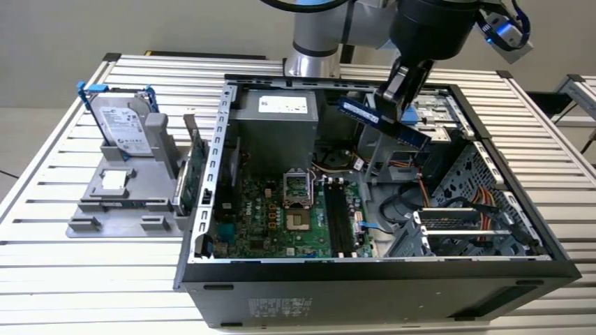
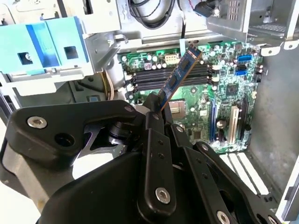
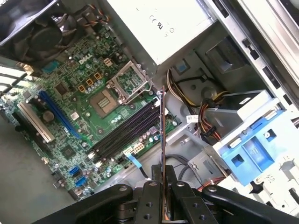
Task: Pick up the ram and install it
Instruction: 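Insert the ram into the slot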
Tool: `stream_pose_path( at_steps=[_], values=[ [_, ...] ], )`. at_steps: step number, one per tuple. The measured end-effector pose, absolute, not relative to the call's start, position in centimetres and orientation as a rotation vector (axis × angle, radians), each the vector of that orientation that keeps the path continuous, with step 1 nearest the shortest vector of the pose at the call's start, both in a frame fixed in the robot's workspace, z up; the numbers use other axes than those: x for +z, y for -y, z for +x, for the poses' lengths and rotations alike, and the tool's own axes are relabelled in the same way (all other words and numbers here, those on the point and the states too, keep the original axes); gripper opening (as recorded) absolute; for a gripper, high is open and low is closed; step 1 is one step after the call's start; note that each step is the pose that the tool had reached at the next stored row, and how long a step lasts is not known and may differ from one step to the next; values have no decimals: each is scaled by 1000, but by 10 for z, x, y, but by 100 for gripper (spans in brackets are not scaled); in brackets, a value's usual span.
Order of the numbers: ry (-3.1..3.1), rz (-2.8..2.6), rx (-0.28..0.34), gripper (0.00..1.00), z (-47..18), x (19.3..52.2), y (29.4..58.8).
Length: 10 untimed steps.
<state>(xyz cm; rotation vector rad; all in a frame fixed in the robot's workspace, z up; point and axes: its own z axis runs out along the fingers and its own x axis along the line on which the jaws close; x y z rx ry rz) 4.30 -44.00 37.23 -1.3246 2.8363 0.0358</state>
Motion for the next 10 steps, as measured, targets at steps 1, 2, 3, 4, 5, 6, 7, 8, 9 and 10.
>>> stream_pose_path(
  at_steps=[1, 2, 3, 4, 5, 6, 7, 8, 9, 10],
  values=[
    [-2843, -1310, 36, 0, 43, 372, 440],
    [-2850, -1296, 36, 0, 43, 372, 440],
    [-2856, -1282, 36, 0, 43, 372, 440],
    [-2862, -1268, 36, 0, 43, 372, 440],
    [-2869, -1252, 36, 0, 43, 372, 440],
    [-2876, -1237, 36, 0, 43, 372, 440],
    [-2882, -1223, 36, 0, 43, 372, 440],
    [-2888, -1209, 36, 0, 43, 372, 440],
    [-2894, -1195, 36, 0, 43, 372, 440],
    [-2900, -1181, 36, 0, 43, 372, 440]
  ],
)
